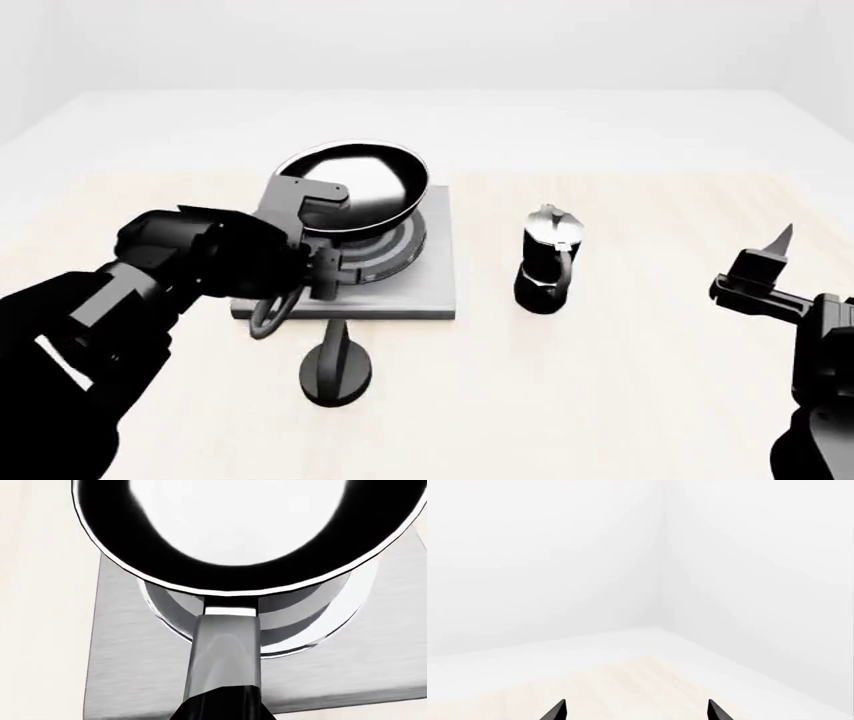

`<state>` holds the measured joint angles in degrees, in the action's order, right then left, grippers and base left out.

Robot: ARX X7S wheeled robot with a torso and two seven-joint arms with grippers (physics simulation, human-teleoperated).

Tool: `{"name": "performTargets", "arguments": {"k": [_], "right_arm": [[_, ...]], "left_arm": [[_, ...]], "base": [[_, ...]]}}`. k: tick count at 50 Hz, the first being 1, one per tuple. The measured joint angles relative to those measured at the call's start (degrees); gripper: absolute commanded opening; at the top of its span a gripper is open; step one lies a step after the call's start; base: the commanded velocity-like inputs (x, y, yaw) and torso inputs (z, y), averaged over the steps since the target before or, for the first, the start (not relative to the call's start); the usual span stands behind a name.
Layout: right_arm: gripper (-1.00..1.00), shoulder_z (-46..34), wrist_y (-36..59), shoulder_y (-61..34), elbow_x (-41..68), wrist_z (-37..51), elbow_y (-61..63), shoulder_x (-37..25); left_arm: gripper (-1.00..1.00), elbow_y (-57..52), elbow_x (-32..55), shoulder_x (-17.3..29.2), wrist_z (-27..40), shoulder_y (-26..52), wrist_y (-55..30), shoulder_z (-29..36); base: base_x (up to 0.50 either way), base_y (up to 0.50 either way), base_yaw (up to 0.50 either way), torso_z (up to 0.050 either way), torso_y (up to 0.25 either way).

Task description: Turn on the stove and put the frying pan on it.

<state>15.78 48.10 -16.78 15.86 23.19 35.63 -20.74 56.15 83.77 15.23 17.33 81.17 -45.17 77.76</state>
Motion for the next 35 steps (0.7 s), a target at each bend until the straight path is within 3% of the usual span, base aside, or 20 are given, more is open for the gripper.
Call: {"name": "performTargets", "arguments": {"k": [35], "right_arm": [[1.00, 0.15, -1.15, 0.83, 0.40, 0.31, -0.61, -0.10]], "left_arm": [[-1.00, 13.25, -8.29, -6.62, -8.74, 0.18, 0.13, 2.59]], "base": [[0.00, 0.00, 0.00, 0.000, 0.001]]}}
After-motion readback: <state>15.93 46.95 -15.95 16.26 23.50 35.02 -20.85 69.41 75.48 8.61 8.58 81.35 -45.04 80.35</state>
